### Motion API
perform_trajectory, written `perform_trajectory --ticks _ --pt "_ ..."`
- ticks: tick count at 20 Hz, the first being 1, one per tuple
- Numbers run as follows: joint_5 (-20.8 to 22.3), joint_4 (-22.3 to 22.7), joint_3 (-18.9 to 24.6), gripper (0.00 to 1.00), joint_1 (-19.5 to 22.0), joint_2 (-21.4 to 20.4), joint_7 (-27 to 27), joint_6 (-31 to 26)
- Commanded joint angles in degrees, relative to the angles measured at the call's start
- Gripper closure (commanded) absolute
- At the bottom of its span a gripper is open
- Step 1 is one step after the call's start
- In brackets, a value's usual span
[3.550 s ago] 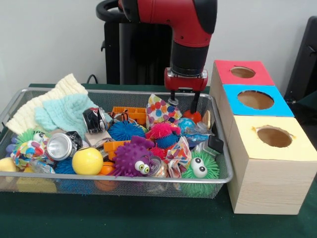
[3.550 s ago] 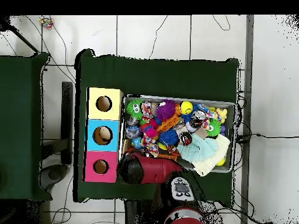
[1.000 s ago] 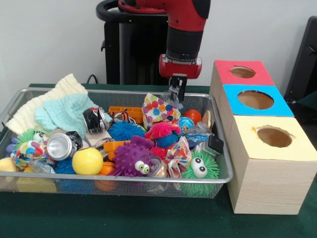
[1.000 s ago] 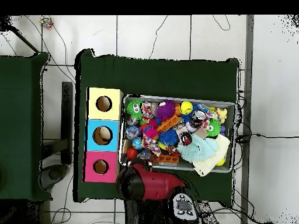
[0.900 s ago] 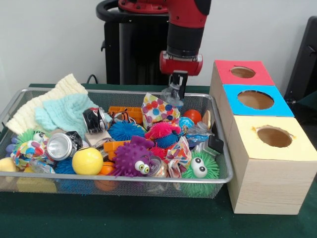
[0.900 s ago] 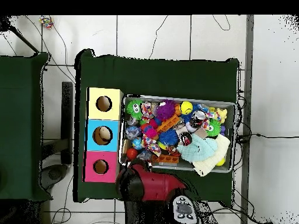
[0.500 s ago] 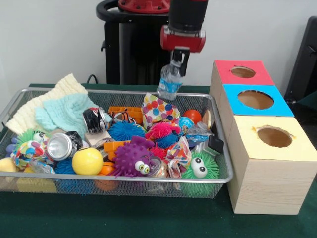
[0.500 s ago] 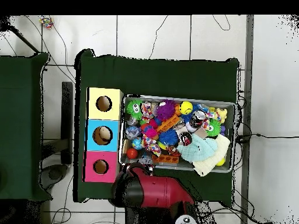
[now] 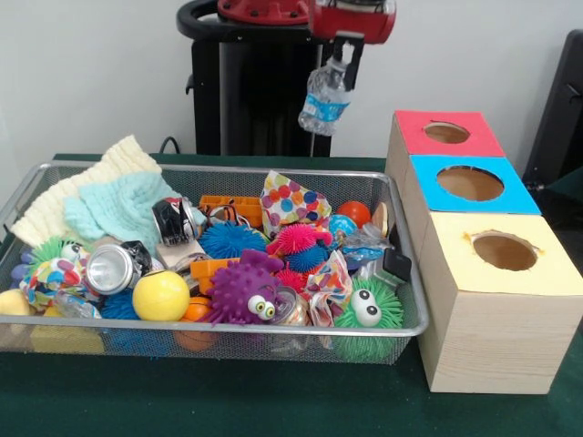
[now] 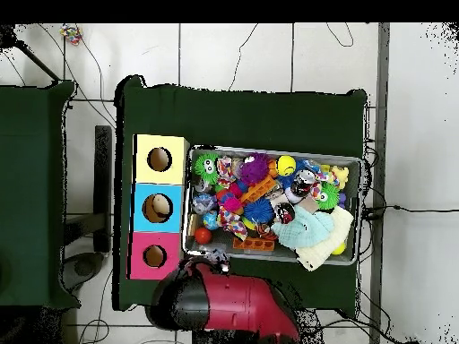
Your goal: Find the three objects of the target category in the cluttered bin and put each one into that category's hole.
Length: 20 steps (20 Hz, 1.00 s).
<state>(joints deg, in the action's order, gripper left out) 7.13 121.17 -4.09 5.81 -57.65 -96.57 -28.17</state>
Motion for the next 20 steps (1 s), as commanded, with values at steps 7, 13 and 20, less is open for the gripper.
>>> perform_trajectory --ticks 7,13,20 --pt "-3.0 -14.9 0.3 1.00 -6.3 2.2 -13.3 -13.3" --pt "-3.4 -16.6 -1.8 1.00 -9.0 4.1 -15.7 -12.9" --pt "-5.7 -9.3 2.8 1.00 -8.7 7.5 -12.6 1.3"
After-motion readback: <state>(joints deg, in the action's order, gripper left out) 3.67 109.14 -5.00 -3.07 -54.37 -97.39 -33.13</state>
